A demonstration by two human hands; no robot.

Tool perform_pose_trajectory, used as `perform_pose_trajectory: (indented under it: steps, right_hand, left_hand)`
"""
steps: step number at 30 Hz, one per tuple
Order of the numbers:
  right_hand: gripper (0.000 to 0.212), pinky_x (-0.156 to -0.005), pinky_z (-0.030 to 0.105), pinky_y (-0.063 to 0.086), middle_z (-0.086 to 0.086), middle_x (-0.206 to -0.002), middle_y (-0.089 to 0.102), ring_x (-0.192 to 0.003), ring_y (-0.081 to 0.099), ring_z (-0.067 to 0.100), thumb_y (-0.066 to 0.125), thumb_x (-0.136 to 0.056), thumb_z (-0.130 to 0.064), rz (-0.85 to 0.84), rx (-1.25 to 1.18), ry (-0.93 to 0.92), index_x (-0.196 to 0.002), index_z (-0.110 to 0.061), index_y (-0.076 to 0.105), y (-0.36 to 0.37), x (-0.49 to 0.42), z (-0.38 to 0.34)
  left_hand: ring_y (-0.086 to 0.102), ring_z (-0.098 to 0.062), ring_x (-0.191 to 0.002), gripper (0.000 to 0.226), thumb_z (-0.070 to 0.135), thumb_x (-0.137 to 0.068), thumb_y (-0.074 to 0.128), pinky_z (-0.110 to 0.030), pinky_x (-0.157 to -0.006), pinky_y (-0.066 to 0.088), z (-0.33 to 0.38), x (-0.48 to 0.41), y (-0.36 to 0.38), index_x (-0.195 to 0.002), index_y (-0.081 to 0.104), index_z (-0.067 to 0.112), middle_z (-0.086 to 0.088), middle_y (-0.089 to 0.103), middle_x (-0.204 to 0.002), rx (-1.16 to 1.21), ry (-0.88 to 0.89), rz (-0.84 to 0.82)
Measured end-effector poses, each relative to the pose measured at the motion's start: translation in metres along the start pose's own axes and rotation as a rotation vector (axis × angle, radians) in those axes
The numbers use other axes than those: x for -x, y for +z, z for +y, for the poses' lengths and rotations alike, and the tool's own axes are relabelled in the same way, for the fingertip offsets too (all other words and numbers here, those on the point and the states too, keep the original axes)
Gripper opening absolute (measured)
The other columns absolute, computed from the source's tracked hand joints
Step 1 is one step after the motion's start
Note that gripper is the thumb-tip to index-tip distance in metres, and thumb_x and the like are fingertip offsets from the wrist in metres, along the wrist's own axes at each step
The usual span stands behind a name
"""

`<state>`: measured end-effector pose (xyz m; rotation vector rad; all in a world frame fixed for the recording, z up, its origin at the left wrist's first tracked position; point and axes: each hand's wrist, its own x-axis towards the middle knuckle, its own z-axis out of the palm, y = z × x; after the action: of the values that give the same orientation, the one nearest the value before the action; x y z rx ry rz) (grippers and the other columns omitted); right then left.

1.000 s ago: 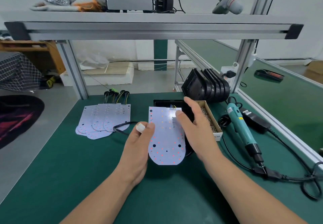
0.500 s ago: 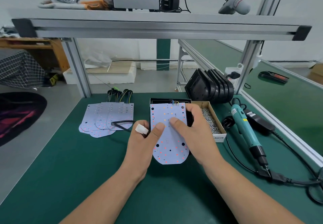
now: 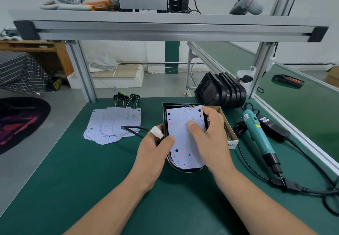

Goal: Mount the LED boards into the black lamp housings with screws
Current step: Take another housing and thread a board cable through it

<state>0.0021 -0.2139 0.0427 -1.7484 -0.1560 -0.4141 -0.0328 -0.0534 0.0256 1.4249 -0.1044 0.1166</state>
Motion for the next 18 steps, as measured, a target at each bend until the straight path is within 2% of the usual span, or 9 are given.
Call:
perform_pose_trajectory:
  steps: [2,4,6,8,9,10,12,15,18]
  right_hand:
    - [0.052,-0.114,0.036,0.044,-0.012,-0.136,0.044,-0.125,0.05,-0.007,0.074,-0.093,-0.025,-0.02,0.048,-0.021,-0.137,-0.042,0.051,0.001,0.001,0.0]
    - [0.081,-0.118,0.032,0.038,-0.011,-0.143,0.039,-0.134,0.043,-0.005,0.08,-0.088,-0.027,-0.075,0.085,-0.014,-0.154,-0.046,0.036,-0.001,-0.002,-0.001]
    - [0.101,-0.12,0.04,0.04,-0.009,-0.148,0.039,-0.14,0.045,0.007,0.087,-0.084,-0.029,-0.123,0.091,0.02,-0.161,-0.048,0.024,-0.006,-0.008,-0.003]
    - [0.11,-0.118,0.047,0.044,-0.008,-0.153,0.048,-0.14,0.051,0.015,0.091,-0.078,-0.035,-0.161,0.034,0.106,-0.164,-0.043,0.023,-0.006,-0.008,-0.004]
    - [0.107,-0.116,0.049,0.046,-0.006,-0.151,0.055,-0.138,0.056,0.017,0.092,-0.075,-0.036,-0.194,-0.043,0.16,-0.163,-0.035,0.03,-0.005,-0.008,-0.003]
    - [0.095,-0.112,0.051,0.05,-0.002,-0.145,0.064,-0.132,0.063,0.02,0.091,-0.075,-0.035,-0.244,-0.16,0.219,-0.157,-0.025,0.043,-0.005,-0.008,-0.001]
    - [0.06,-0.101,0.048,0.058,0.006,-0.127,0.076,-0.116,0.073,0.025,0.09,-0.082,-0.029,-0.36,-0.368,0.331,-0.134,-0.01,0.065,-0.005,-0.008,0.004]
    - [0.035,-0.083,0.028,0.06,0.007,-0.115,0.08,-0.106,0.077,0.021,0.077,-0.094,-0.037,-0.402,-0.399,0.346,-0.117,-0.011,0.075,-0.004,-0.006,0.004]
    - [0.029,-0.079,0.023,0.056,0.006,-0.108,0.081,-0.095,0.076,0.012,0.069,-0.102,-0.038,-0.285,-0.322,0.31,-0.103,-0.012,0.078,-0.006,-0.01,0.003]
  left_hand:
    - [0.074,-0.024,-0.104,0.03,0.012,-0.099,0.053,-0.043,-0.093,0.062,-0.001,-0.001,0.002,-0.117,0.073,0.025,0.001,0.08,-0.112,-0.096,0.041,0.055]
    - [0.072,-0.017,-0.091,0.027,0.012,-0.101,0.053,-0.034,-0.082,0.062,-0.003,-0.001,0.001,-0.114,0.073,0.025,0.003,0.08,-0.104,-0.133,0.062,0.121]
    - [0.074,-0.012,-0.092,0.024,0.01,-0.104,0.059,-0.023,-0.075,0.059,-0.004,-0.001,-0.002,-0.115,0.073,0.026,0.006,0.081,-0.104,-0.122,0.068,0.155]
    - [0.077,-0.015,-0.1,0.021,0.012,-0.101,0.069,-0.022,-0.078,0.06,-0.005,-0.002,-0.004,-0.118,0.072,0.024,0.005,0.081,-0.108,-0.058,0.062,0.171]
    - [0.077,-0.018,-0.102,0.022,0.014,-0.097,0.075,-0.024,-0.079,0.061,-0.005,-0.002,-0.004,-0.117,0.072,0.024,0.004,0.081,-0.109,-0.03,0.063,0.182]
    - [0.078,-0.019,-0.102,0.025,0.019,-0.092,0.079,-0.026,-0.08,0.062,-0.006,-0.002,-0.005,-0.115,0.073,0.027,0.003,0.081,-0.109,-0.011,0.064,0.195]
    - [0.078,-0.018,-0.101,0.025,0.027,-0.086,0.079,-0.025,-0.079,0.062,-0.004,-0.002,-0.005,-0.109,0.074,0.036,0.004,0.081,-0.109,0.006,0.065,0.217]
    - [0.078,-0.02,-0.099,0.024,0.028,-0.087,0.078,-0.028,-0.078,0.062,-0.005,-0.003,-0.008,-0.106,0.074,0.042,0.003,0.081,-0.109,0.016,0.068,0.207]
    - [0.078,-0.022,-0.102,0.022,0.029,-0.089,0.076,-0.036,-0.084,0.064,-0.006,-0.004,-0.009,-0.109,0.074,0.039,0.002,0.081,-0.111,0.018,0.066,0.206]
